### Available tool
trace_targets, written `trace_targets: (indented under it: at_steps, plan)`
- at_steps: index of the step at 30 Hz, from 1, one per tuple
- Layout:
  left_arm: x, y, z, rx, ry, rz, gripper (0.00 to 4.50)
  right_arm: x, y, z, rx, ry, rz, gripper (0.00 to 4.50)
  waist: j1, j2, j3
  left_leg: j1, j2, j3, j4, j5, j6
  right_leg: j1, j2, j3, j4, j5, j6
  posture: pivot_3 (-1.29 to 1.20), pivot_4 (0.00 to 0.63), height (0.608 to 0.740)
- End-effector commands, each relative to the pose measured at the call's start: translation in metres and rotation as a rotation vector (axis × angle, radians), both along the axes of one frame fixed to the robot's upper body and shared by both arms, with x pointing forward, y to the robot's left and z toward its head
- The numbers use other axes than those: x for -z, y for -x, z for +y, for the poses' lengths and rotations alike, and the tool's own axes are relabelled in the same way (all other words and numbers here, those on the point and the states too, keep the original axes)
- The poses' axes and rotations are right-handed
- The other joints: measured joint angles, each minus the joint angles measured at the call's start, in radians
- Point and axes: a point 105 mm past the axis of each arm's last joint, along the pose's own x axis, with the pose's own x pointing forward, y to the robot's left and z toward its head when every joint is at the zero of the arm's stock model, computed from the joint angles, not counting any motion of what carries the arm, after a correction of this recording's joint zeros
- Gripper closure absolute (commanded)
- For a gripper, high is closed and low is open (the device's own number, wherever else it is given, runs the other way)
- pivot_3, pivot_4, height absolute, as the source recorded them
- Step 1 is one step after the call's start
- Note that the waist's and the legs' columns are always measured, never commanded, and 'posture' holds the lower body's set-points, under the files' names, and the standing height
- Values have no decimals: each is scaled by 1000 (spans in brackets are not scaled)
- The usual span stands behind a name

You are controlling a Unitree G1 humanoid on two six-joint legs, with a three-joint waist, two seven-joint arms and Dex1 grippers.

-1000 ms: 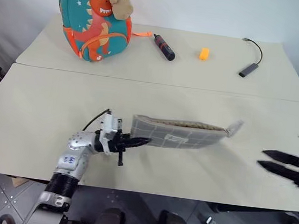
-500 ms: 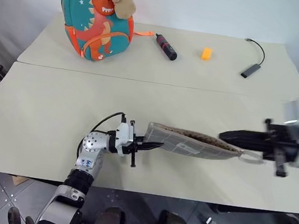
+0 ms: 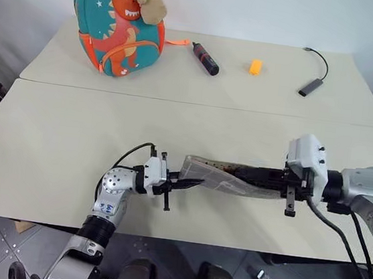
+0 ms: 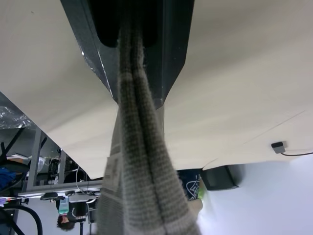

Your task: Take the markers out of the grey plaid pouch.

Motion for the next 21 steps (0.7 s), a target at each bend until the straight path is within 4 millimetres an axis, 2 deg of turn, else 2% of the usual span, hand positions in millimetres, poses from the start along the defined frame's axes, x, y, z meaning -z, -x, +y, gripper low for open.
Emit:
trace_targets:
  at_steps: [1,3,5,13,16,19,21]
  plan:
    - [2,5,-2,3,9,3,4500,-1,9,3,-66,56,-71,4468,1,0,0,0,0,0,0,0,0,0,0,0,0,0,0,0,150,740]
    - [2,7,-1,2,6,5,4500,8,15,-1,-99,159,-88,4468,2,0,0,0,0,0,0,0,0,0,0,0,0,0,0,0,150,740]
    - [5,10,0,10,-11,3,4500,13,12,-2,-75,206,-114,4468,0,0,0,0,0,0,0,0,0,0,0,0,0,0,0,0,150,740]
    - [11,23,1,20,-33,14,4500,28,3,17,1,255,-164,4468,-3,1,0,1,1,0,0,0,0,0,0,1,1,0,0,0,150,740]
    - [12,27,-1,26,-33,30,4500,32,-1,24,15,270,-188,3875,-4,1,0,1,1,0,0,0,0,0,0,1,0,0,0,0,150,740]
    - [11,26,0,25,-31,40,4500,31,-8,31,11,301,-262,2924,-4,1,0,1,1,0,0,0,0,0,0,1,1,0,0,0,150,740]
    - [11,25,0,22,-31,44,4500,36,-7,34,-13,330,-251,2924,-4,1,0,1,1,0,0,0,0,0,0,1,1,0,0,0,150,740]
